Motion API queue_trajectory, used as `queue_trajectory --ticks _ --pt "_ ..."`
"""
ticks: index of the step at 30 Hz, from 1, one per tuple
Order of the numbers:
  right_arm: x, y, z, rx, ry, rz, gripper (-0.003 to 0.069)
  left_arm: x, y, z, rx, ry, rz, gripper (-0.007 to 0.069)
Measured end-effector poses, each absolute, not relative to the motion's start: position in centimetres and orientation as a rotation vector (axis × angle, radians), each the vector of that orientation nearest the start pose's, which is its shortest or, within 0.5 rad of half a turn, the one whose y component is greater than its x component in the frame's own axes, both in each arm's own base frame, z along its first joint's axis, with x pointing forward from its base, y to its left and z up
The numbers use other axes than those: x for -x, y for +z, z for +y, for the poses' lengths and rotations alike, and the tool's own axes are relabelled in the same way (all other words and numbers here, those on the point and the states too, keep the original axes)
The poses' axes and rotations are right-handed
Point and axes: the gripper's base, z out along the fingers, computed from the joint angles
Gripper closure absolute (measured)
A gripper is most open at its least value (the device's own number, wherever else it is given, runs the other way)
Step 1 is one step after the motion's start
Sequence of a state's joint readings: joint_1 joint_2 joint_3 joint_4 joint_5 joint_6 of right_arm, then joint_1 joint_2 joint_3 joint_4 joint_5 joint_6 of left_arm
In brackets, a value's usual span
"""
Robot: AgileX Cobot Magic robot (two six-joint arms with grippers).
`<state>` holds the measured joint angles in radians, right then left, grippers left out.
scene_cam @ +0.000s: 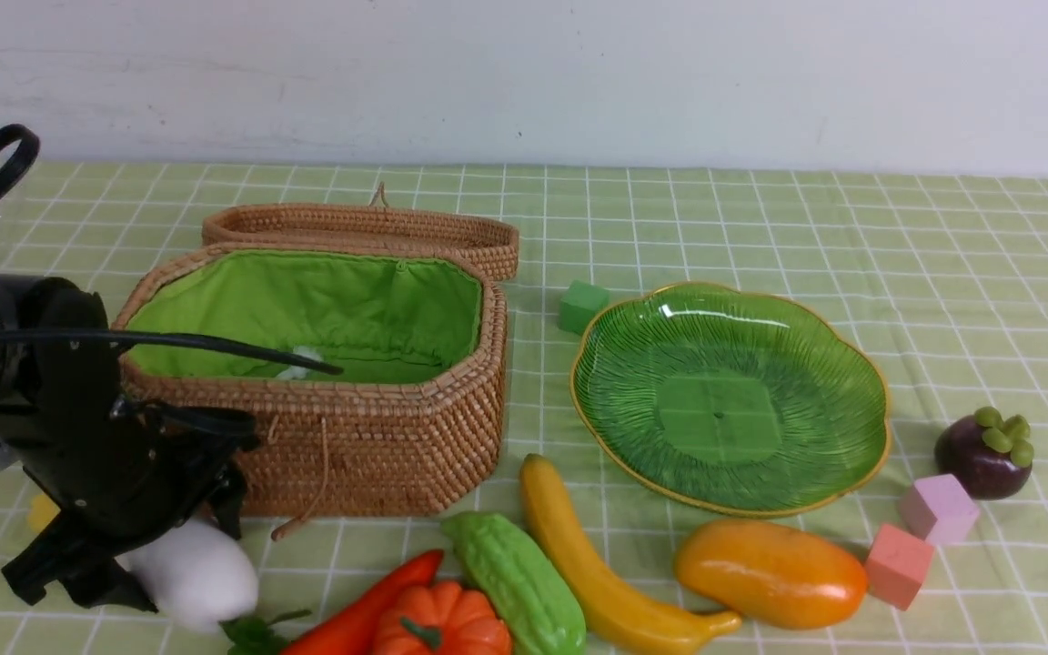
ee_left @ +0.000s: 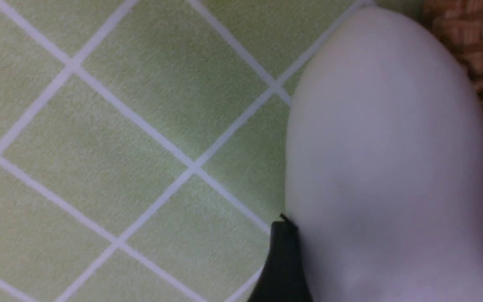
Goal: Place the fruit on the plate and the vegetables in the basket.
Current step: Take a daikon with your left arm and place it on the basket on the left.
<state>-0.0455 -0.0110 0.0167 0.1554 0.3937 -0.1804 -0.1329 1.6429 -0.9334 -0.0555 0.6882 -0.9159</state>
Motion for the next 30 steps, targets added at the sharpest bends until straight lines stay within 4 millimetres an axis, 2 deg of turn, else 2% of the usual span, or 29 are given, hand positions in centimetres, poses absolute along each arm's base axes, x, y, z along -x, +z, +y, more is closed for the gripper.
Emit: queue_trajectory --ticks 4,8,9,10,11,14,15,16,18,20,21,22,23,25,30 --pt "-5.2 17.3 0.3 0.033 -0.001 1.878 0.0417 -28.0 21.5 -4.1 1.038 -0.251 2.703 0.0082" --pt "-5.2 17.3 0.3 0.033 -0.001 1.878 0.0417 -25.5 24.8 -4.2 0.927 -0.304 2.736 0.0082" --pt "-5.2 17.3 0.3 0.033 -0.001 1.878 0.0417 -24.1 26.7 -4.3 0.888 -0.365 2.737 0.0082" --pt "-5.2 17.3 0.3 0.033 -0.001 1.878 0.0417 -24.0 27.0 -4.3 0.884 -0.375 2.732 0.0082" --pt "-5.2 17.3 0.3 0.033 -0.001 1.878 0.0417 -23.0 29.9 -4.6 0.851 -0.486 2.646 0.0083" --pt "-5.2 17.3 0.3 0.033 -0.001 1.878 0.0417 -23.2 33.8 -4.9 0.808 -0.616 2.481 0.0083" --pt "-5.2 17.3 0.3 0.033 -0.001 1.878 0.0417 -23.3 34.1 -4.9 0.803 -0.626 2.462 0.0083" --pt "-5.2 17.3 0.3 0.033 -0.001 1.878 0.0417 -24.2 36.3 -5.0 0.775 -0.675 2.362 0.0083" --pt "-5.2 17.3 0.3 0.033 -0.001 1.878 0.0417 -25.3 37.2 -5.1 0.764 -0.695 2.314 0.0083" --pt "-5.2 17.3 0.3 0.033 -0.001 1.878 0.0417 -27.8 37.8 -5.5 0.778 -0.724 2.265 0.0083" --pt "-5.2 17.3 0.3 0.033 -0.001 1.878 0.0417 -28.6 37.7 -5.6 0.790 -0.730 2.264 0.0083" --pt "-5.2 17.3 0.3 0.033 -0.001 1.878 0.0417 -31.1 36.8 -5.9 0.835 -0.746 2.262 0.0083" --pt "-5.2 17.3 0.3 0.033 -0.001 1.878 0.0417 -32.4 36.1 -6.1 0.857 -0.747 2.268 0.0083" --pt "-5.2 17.3 0.3 0.033 -0.001 1.878 0.0417 -34.5 34.9 -6.4 0.886 -0.742 2.288 0.0083" --pt "-5.2 17.3 0.3 0.033 -0.001 1.878 0.0417 -37.5 33.0 -6.8 0.912 -0.728 2.328 0.0083"
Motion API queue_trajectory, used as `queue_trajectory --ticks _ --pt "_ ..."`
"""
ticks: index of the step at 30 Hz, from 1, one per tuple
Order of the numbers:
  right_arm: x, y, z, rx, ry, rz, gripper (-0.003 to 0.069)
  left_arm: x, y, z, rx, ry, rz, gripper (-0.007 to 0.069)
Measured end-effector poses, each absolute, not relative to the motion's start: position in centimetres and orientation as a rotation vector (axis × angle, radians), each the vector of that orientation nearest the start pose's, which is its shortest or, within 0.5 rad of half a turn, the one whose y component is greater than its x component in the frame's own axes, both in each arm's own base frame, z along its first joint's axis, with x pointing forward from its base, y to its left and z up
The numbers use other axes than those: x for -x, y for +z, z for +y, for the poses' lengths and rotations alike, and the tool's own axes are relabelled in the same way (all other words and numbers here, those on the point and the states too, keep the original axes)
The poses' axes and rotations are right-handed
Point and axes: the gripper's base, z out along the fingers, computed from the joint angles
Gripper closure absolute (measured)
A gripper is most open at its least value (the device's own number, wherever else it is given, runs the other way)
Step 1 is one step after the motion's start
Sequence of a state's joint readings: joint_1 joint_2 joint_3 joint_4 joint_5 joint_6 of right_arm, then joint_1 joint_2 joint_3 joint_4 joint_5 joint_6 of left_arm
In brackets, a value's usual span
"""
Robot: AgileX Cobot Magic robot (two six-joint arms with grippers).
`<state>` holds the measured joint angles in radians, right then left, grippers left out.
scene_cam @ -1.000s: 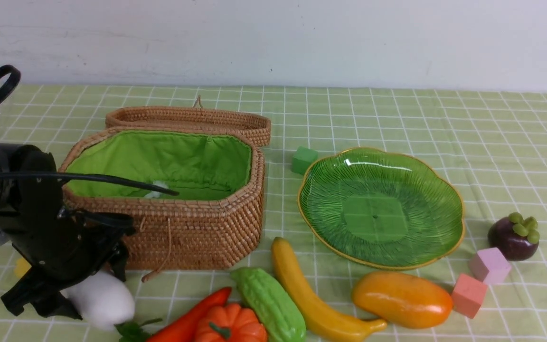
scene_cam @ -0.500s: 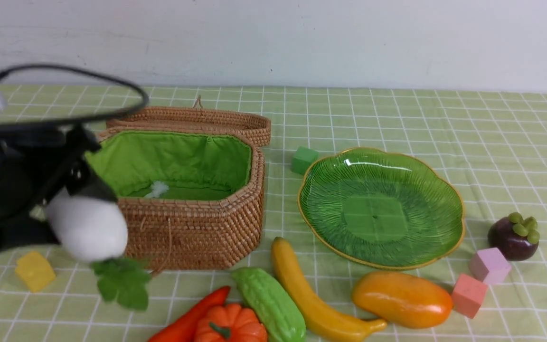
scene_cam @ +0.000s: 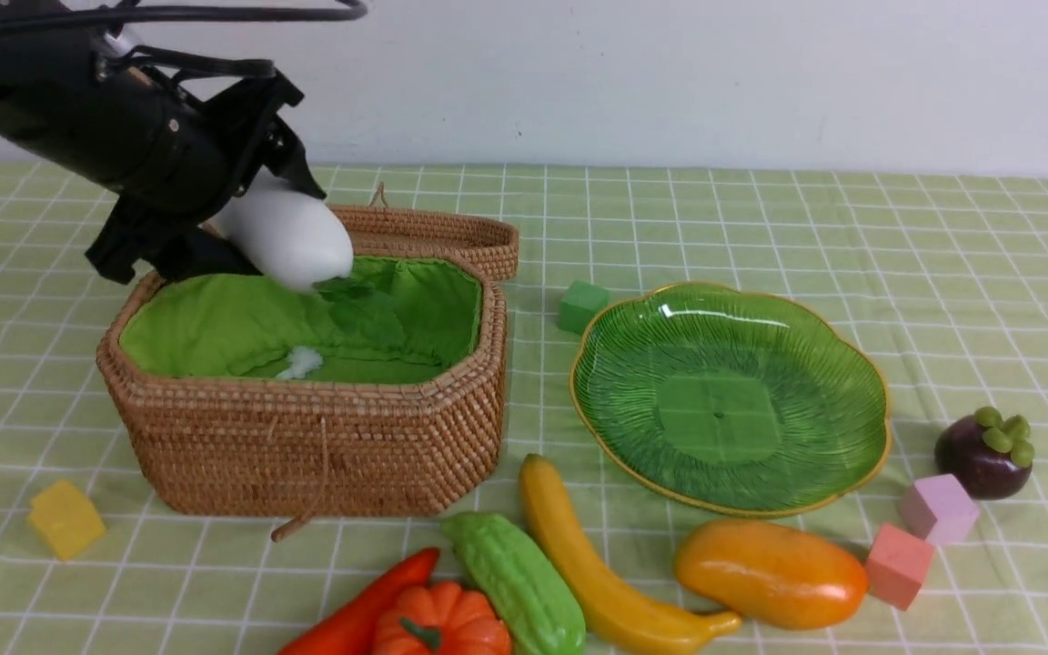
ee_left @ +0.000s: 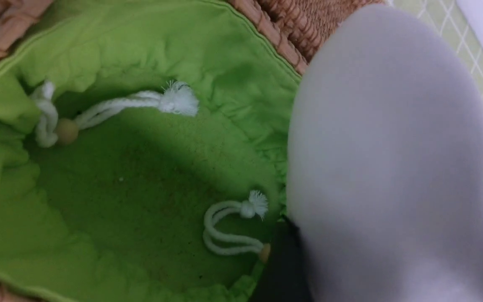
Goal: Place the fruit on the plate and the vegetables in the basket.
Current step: Take a daikon with your left arm and place it on the basket on the left, then use the left arm to grab a carrot and put it into the left basket
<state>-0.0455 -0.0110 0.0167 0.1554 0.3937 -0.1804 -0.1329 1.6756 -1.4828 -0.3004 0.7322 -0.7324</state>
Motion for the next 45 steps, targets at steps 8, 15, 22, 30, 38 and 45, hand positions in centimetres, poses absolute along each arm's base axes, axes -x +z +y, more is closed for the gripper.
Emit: queue_trajectory --ticks 8,15,22,30,38,45 --pt "-5.2 17.3 0.3 0.033 -0.001 1.878 0.0417 -37.8 33.5 -6.9 0.891 -0.731 2.317 0.0083" --pt "-5.2 17.3 0.3 0.033 -0.001 1.878 0.0417 -35.1 36.3 -6.5 0.585 -0.612 2.376 0.0064" --pt "-5.2 17.3 0.3 0.033 -0.001 1.878 0.0417 -32.9 39.4 -6.0 0.512 -0.606 2.289 0.0064" --pt "-5.2 17.3 0.3 0.033 -0.001 1.878 0.0417 -36.1 35.7 -6.7 0.793 -0.713 2.320 0.0059" --pt "-5.2 17.3 0.3 0.033 -0.001 1.878 0.0417 -37.2 34.3 -7.1 0.757 -0.732 2.345 -0.0024" --pt "-5.2 17.3 0.3 0.033 -0.001 1.878 0.0417 -36.7 34.3 -7.2 0.573 -0.675 2.420 -0.0015"
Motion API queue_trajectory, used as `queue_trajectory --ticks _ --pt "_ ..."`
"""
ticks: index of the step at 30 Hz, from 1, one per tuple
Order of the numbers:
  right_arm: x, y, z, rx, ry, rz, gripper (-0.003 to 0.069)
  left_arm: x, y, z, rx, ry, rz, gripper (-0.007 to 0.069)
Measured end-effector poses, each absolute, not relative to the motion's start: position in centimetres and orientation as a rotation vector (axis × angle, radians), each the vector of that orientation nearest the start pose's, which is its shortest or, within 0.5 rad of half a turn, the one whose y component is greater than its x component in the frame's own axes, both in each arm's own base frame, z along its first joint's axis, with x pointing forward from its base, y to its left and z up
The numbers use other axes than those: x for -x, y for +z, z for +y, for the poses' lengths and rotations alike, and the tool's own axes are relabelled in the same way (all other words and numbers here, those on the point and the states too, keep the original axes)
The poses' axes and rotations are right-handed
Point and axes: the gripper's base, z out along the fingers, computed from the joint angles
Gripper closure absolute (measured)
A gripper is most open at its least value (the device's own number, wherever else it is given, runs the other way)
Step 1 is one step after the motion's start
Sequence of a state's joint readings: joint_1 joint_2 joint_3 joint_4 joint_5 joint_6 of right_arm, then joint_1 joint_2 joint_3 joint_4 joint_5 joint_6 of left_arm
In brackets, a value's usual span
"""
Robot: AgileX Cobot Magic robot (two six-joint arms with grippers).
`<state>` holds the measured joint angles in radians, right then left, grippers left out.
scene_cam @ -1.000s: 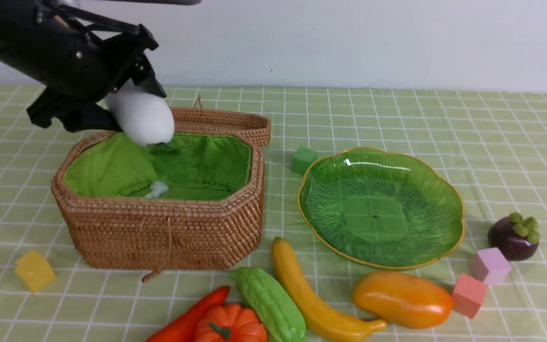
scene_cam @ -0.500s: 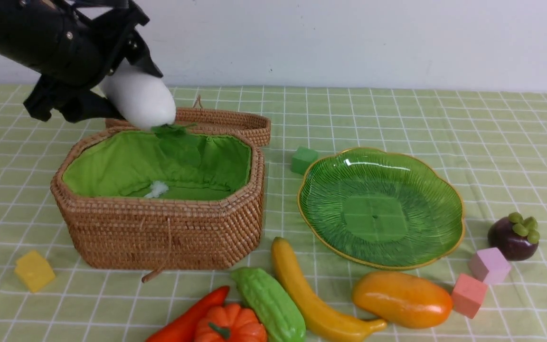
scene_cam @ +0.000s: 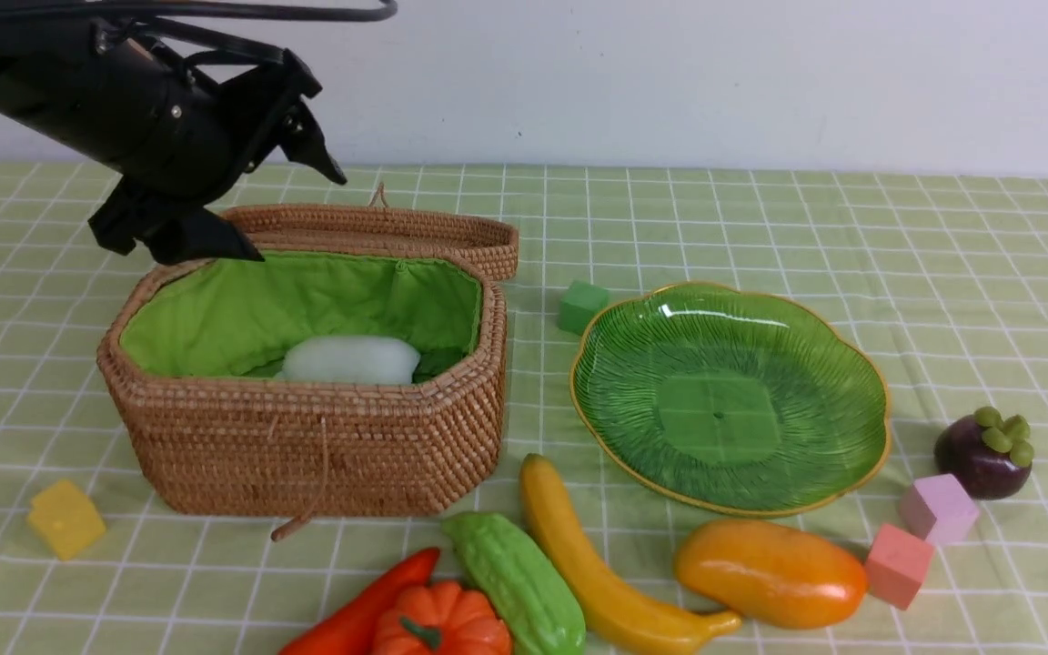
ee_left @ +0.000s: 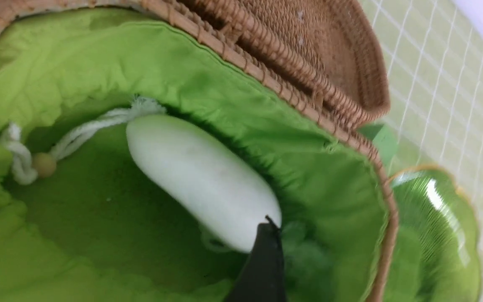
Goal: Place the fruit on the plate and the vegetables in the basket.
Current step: Use the left arm to grab a carrot and put it into the left basket
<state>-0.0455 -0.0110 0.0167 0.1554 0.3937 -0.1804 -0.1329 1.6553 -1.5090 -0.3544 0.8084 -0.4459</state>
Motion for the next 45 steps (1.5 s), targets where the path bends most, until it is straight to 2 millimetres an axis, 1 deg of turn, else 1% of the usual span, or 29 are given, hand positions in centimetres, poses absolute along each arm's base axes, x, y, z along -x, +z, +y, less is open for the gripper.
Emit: queue_trajectory --ticks 1,2,4,5,6,8,10,11,12,14,15,16,18,19,21,24,28,29,34,37,40,41,43,45 --pt "-5.2 17.3 0.3 0.033 -0.001 1.878 0.0417 -36.6 34.3 -7.2 0.556 -0.671 2.426 -0.0012" --pt "-5.2 17.3 0.3 0.033 -0.001 1.878 0.0417 -35.6 34.5 -7.3 0.378 -0.615 2.509 0.0021" --pt "-5.2 17.3 0.3 0.033 -0.001 1.878 0.0417 -34.2 34.6 -7.3 0.171 -0.566 2.608 0.0063" --pt "-5.2 17.3 0.3 0.033 -0.001 1.878 0.0417 -33.7 34.8 -7.4 0.101 -0.556 2.641 0.0083" --pt "-5.2 17.3 0.3 0.033 -0.001 1.878 0.0417 -32.5 34.9 -7.5 -0.027 -0.550 2.709 0.0113" --pt "-5.2 17.3 0.3 0.033 -0.001 1.878 0.0417 -31.3 35.2 -7.9 -0.114 -0.572 2.737 0.0148" --pt "-5.2 17.3 0.3 0.033 -0.001 1.878 0.0417 -29.5 35.4 -8.9 -0.202 -0.612 2.738 0.0180" --pt "-5.2 17.3 0.3 0.033 -0.001 1.878 0.0417 -29.2 35.5 -9.0 -0.218 -0.613 2.733 0.0182" --pt "-5.2 17.3 0.3 0.033 -0.001 1.878 0.0417 -27.7 35.0 -9.8 -0.292 -0.614 2.752 0.0192" --pt "-5.2 17.3 0.3 0.033 -0.001 1.878 0.0417 -25.7 34.0 -10.8 -0.416 -0.581 2.782 0.0197" --pt "-5.2 17.3 0.3 0.033 -0.001 1.878 0.0417 -24.5 33.0 -11.3 -0.505 -0.532 2.802 0.0198" --pt "-5.2 17.3 0.3 0.033 -0.001 1.878 0.0417 -23.8 31.8 -11.4 -0.567 -0.480 2.821 0.0199" --pt "-5.2 17.3 0.3 0.033 -0.001 1.878 0.0417 -22.9 29.1 -11.7 -0.685 -0.346 2.831 0.0198" --pt "-5.2 17.3 0.3 0.033 -0.001 1.878 0.0417 -22.9 28.6 -11.7 -0.706 -0.307 2.817 0.0198" --pt "-5.2 17.3 0.3 0.033 -0.001 1.878 0.0417 -22.9 25.6 -11.7 -0.763 -0.189 2.790 0.0198" --pt "-5.2 17.3 0.3 0.033 -0.001 1.878 0.0417 -23.8 23.2 -11.8 -0.771 -0.134 2.744 0.0198" --pt "-5.2 17.3 0.3 0.033 -0.001 1.878 0.0417 -24.7 21.2 -12.2 -0.772 -0.121 2.751 0.0198" --pt "-5.2 17.3 0.3 0.033 -0.001 1.878 0.0417 -25.0 20.4 -12.4 -0.768 -0.127 2.772 0.0199" --pt "-5.2 17.3 0.3 0.033 -0.001 1.878 0.0417 -25.5 17.6 -13.0 -0.736 -0.163 2.870 0.0200" --pt "-5.2 17.3 0.3 0.033 -0.001 1.878 0.0417 -25.7 16.6 -13.1 -0.731 -0.165 2.906 0.0209" --pt "-5.2 17.3 0.3 0.033 -0.001 1.878 0.0417 -25.6 16.2 -13.1 -0.737 -0.161 2.933 0.0237" --pt "-5.2 17.3 0.3 0.033 -0.001 1.878 0.0417 -25.6 16.3 -13.1 -0.742 -0.159 2.944 0.0256" --pt "-5.2 17.3 0.3 0.033 -0.001 1.878 0.0417 -25.4 16.6 -13.0 -0.766 -0.146 2.982 0.0256" --pt "-5.2 17.3 0.3 0.033 -0.001 1.878 0.0417 -25.5 17.3 -13.0 -0.800 -0.121 3.001 0.0256"
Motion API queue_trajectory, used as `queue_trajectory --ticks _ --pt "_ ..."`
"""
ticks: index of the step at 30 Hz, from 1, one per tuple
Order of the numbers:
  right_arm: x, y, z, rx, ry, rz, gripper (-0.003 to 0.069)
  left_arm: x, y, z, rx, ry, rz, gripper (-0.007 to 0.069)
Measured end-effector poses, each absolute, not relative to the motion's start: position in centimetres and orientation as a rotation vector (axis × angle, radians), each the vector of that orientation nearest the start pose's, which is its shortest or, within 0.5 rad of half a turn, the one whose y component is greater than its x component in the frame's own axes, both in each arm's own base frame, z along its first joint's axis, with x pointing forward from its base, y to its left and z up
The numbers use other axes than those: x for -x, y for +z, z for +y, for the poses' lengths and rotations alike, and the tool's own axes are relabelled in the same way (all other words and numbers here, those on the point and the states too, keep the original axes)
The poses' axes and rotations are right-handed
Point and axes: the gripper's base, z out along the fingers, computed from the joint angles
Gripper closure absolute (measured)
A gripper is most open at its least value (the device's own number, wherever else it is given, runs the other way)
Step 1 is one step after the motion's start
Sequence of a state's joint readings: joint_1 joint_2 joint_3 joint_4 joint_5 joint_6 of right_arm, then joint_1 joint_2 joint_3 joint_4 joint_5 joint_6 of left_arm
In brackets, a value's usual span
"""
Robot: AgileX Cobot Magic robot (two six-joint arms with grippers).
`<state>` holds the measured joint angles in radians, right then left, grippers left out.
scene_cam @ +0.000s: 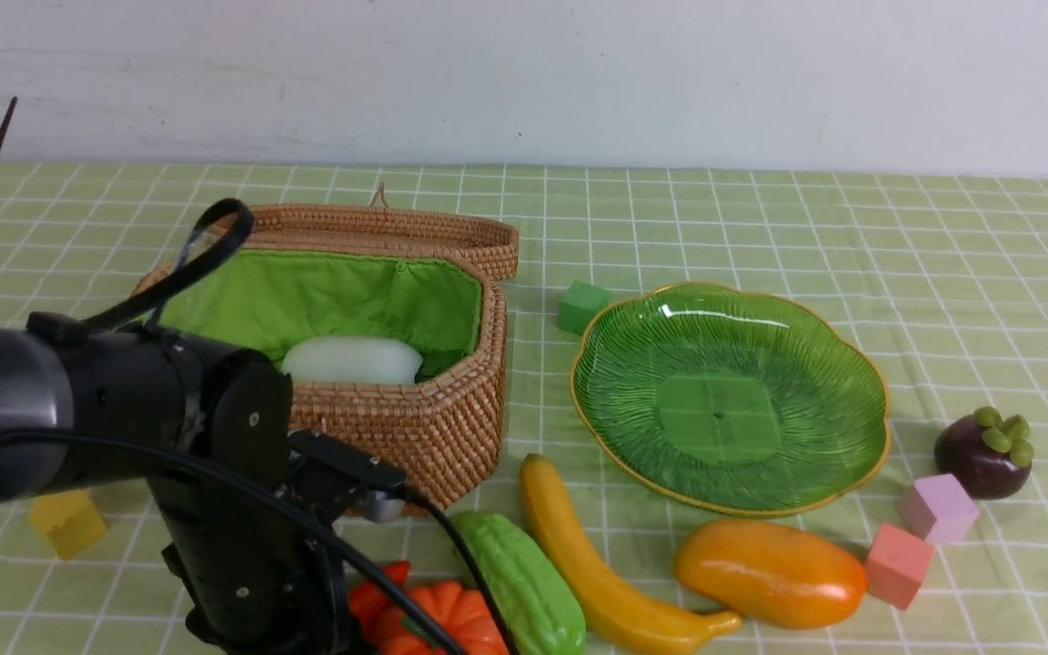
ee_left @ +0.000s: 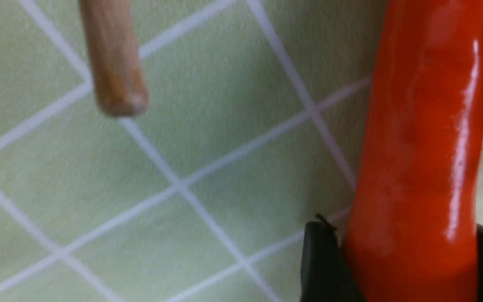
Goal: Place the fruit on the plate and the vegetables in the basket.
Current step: Use the left arm to grab a carrot and put it into the left basket
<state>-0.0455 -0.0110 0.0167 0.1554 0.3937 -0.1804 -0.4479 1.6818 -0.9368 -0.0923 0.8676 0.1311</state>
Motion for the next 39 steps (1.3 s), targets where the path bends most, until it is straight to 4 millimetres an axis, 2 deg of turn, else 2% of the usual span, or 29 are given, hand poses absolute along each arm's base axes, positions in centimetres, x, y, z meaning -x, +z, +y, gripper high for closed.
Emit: queue_trajectory --ticks 2,5,7,8,11,14,16,18,21,23,26,28,29,31,32,34,37,39 --pt "-5.2 17.3 0.3 0.033 -0.001 1.878 0.0417 -25.6 18.3 -12.8 -0.832 -0.085 2.988 0.0256" --pt "-5.2 17.3 0.3 0.033 -0.001 1.878 0.0417 -25.8 21.0 -12.3 -0.879 -0.010 2.929 0.0256" --pt "-5.2 17.3 0.3 0.033 -0.001 1.878 0.0417 -26.0 25.4 -11.6 -0.916 0.089 2.816 0.0256" --pt "-5.2 17.3 0.3 0.033 -0.001 1.878 0.0417 -26.0 26.4 -11.4 -0.929 0.117 2.786 0.0256" --pt "-5.2 17.3 0.3 0.033 -0.001 1.878 0.0417 -26.3 31.5 -10.2 -1.036 0.313 2.550 0.0256" --pt "-5.2 17.3 0.3 0.033 -0.001 1.878 0.0417 -27.3 34.6 -9.6 -1.102 0.503 2.295 0.0256" --pt "-5.2 17.3 0.3 0.033 -0.001 1.878 0.0417 -28.4 35.7 -9.8 -1.133 0.577 2.122 0.0256" --pt "-5.2 17.3 0.3 0.033 -0.001 1.878 0.0417 -29.2 35.8 -10.3 -1.154 0.596 2.033 0.0256" --pt "-5.2 17.3 0.3 0.033 -0.001 1.878 0.0417 -31.2 34.6 -11.5 -1.204 0.606 1.932 0.0256" --pt "-5.2 17.3 0.3 0.033 -0.001 1.878 0.0417 -32.7 32.5 -12.3 -1.237 0.592 1.949 0.0256" --pt "-5.2 17.3 0.3 0.033 -0.001 1.878 0.0417 -33.9 30.0 -12.9 -1.261 0.578 2.003 0.0249" --pt "-5.2 17.3 0.3 0.033 -0.001 1.878 0.0417 -34.4 29.1 -13.2 -1.275 0.575 2.022 0.0197" --pt "-5.2 17.3 0.3 0.033 -0.001 1.878 0.0417 -34.5 28.8 -13.2 -1.279 0.572 2.024 0.0147" --pt "-5.2 17.3 0.3 0.033 -0.001 1.878 0.0417 -34.6 28.7 -13.3 -1.279 0.569 2.021 0.0078" --pt "-5.2 17.3 0.3 0.033 -0.001 1.878 0.0417 -34.6 28.7 -13.3 -1.277 0.569 2.020 0.0013" --pt "-5.2 17.3 0.3 0.033 -0.001 1.878 0.0417 -34.4 29.0 -13.2 -1.261 0.569 2.026 -0.0031" --pt "-5.2 17.3 0.3 0.033 -0.001 1.878 0.0417 -33.6 29.6 -13.1 -1.203 0.539 2.085 -0.0037" --pt "-5.2 17.3 0.3 0.033 -0.001 1.878 0.0417 -32.4 30.4 -13.2 -1.151 0.491 2.141 -0.0027"
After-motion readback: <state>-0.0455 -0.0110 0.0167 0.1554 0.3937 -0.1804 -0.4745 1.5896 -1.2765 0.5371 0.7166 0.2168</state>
